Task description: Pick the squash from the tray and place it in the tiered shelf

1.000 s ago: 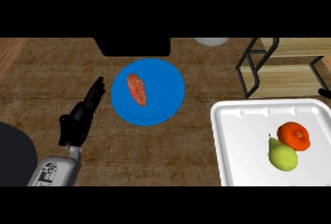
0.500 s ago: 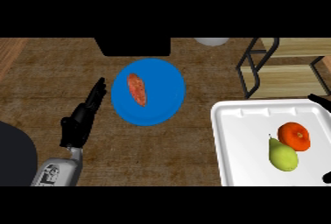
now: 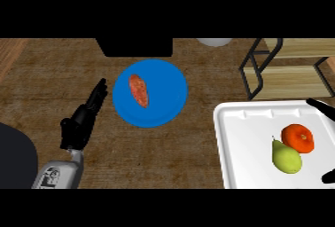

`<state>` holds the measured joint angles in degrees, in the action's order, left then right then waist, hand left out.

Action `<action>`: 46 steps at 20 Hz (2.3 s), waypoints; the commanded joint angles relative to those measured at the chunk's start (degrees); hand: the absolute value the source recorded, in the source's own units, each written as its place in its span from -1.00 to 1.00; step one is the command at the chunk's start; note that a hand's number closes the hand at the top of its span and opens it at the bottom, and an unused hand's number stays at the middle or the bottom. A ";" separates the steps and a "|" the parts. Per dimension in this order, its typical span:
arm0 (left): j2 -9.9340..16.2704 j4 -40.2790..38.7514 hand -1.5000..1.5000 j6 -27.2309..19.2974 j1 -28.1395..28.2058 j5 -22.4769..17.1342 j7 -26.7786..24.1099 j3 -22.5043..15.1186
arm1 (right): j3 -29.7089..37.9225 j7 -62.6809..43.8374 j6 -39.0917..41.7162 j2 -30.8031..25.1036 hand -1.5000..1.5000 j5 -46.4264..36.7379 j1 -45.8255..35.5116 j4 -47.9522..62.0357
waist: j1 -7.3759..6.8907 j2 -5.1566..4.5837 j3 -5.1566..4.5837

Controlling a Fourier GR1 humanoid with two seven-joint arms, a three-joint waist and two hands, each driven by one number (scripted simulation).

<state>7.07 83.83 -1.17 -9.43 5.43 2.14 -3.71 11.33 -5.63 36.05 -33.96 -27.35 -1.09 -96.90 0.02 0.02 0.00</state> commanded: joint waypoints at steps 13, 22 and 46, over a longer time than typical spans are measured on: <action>-2.24 -0.84 0.00 1.15 2.87 2.48 -4.34 0.48 | -1.92 6.33 -4.02 4.81 -1.00 -12.14 -6.62 12.95 | -0.17 -0.04 0.00; -1.72 2.47 0.00 2.37 -2.11 2.64 4.29 1.62 | -1.97 11.08 -7.51 6.29 -1.00 -16.09 -4.64 15.76 | -0.05 -0.01 0.01; -2.52 -0.20 0.00 2.59 0.42 3.07 -0.32 3.08 | -15.62 -10.14 -11.14 28.03 1.00 -29.07 2.39 -6.45 | 0.67 0.41 -0.18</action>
<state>3.89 83.87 0.86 -9.46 8.88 2.06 -1.17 1.96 -2.86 25.38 -15.74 -52.36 -0.67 -94.43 0.39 0.26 -0.12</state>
